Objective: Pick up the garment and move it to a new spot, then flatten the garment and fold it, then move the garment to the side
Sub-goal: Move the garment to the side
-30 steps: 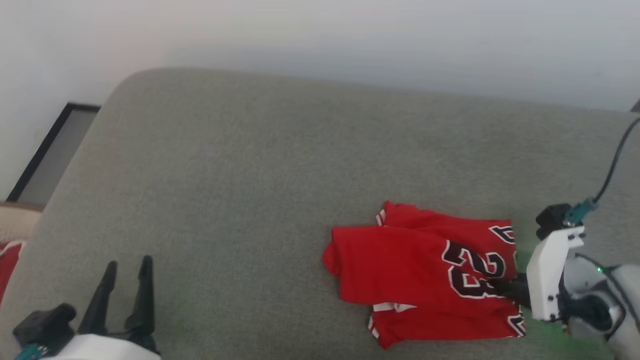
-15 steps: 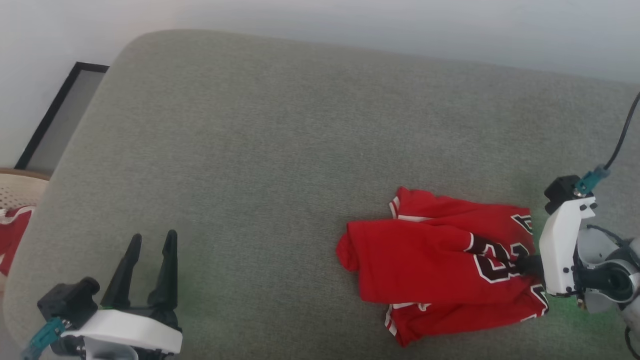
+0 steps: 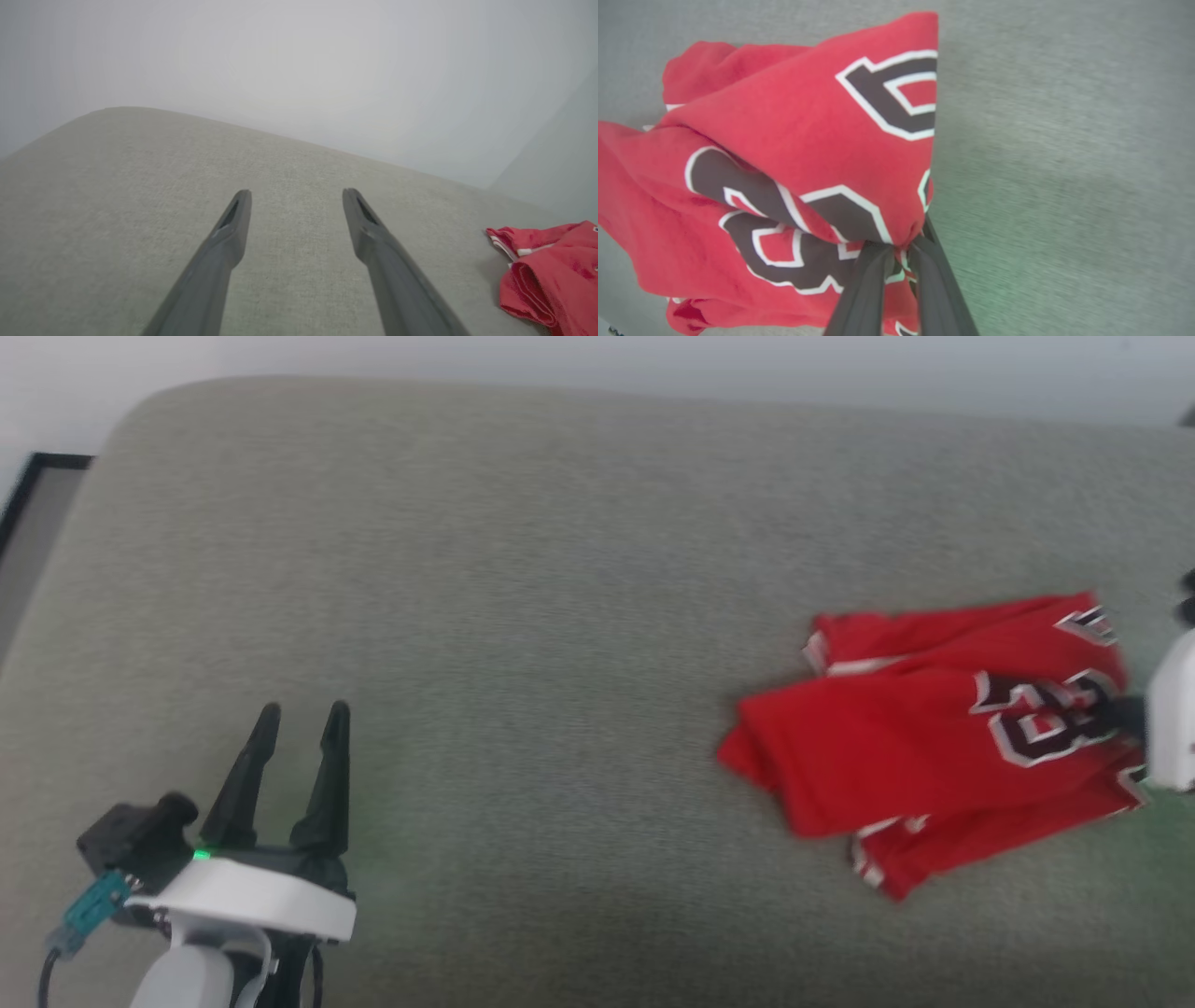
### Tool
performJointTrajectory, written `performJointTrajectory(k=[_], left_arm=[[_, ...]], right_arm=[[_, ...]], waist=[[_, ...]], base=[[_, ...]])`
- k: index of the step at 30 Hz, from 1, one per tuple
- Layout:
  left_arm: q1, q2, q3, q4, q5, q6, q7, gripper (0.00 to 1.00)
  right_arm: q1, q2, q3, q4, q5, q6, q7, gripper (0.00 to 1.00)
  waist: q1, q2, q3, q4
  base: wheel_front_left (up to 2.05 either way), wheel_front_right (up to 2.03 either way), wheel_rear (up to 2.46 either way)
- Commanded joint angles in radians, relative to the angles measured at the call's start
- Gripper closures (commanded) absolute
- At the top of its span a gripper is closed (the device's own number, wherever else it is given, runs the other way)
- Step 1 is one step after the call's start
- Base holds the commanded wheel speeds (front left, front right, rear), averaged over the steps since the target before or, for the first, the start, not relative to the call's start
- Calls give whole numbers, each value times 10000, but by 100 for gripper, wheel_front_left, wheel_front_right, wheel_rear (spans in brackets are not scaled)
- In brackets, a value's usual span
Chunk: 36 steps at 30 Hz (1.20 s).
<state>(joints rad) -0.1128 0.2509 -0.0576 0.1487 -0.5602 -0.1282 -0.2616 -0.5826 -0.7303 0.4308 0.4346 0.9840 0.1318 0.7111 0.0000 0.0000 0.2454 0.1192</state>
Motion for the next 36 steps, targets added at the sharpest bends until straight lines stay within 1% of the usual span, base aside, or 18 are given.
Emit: performJointTrajectory(k=[1,6,13,19,21,29,32,36], left_arm=[[-283,41,-86,-21,82,-23,-45,0],[-667,56,-339,-64,124,-23,-43,0],[-1464,104,-926,-166,264,-24,-43,0],[-2172,199,-1465,-220,371,-25,-43,0],[-2529,245,-1803,-205,391,-24,-43,0],[-3587,359,-2711,-180,191,-24,-43,0],[-3917,388,-2916,-138,172,-24,-43,0],[-4236,420,-3158,-75,107,-24,-43,0]], right_arm=[[-218,-210,-168,59,-111,-22,-124,100],[-569,-537,-461,181,-234,-22,-311,100],[-1210,-1062,-763,511,-479,-20,-941,100],[-1842,-1502,-775,956,-860,-22,-1787,100],[-2141,-1708,-795,1320,-1111,-22,-2314,100],[-3052,-2063,-817,2626,-2193,-20,-3931,100],[-3388,-2042,-875,3246,-2650,-22,-4390,100],[-3736,-1747,-906,3969,-2916,-20,-4813,100]], waist=[[0,0,223,-394],[0,0,459,-866],[0,0,974,-1662],[0,0,1484,-2274],[0,0,1733,-2469],[0,0,2423,-2717],[0,0,2668,-2706],[0,0,2953,-2612]], base=[[0,0,0],[0,0,0],[0,0,0],[0,0,0],[0,0,0],[0,0,0],[0,0,0],[0,0,0]])
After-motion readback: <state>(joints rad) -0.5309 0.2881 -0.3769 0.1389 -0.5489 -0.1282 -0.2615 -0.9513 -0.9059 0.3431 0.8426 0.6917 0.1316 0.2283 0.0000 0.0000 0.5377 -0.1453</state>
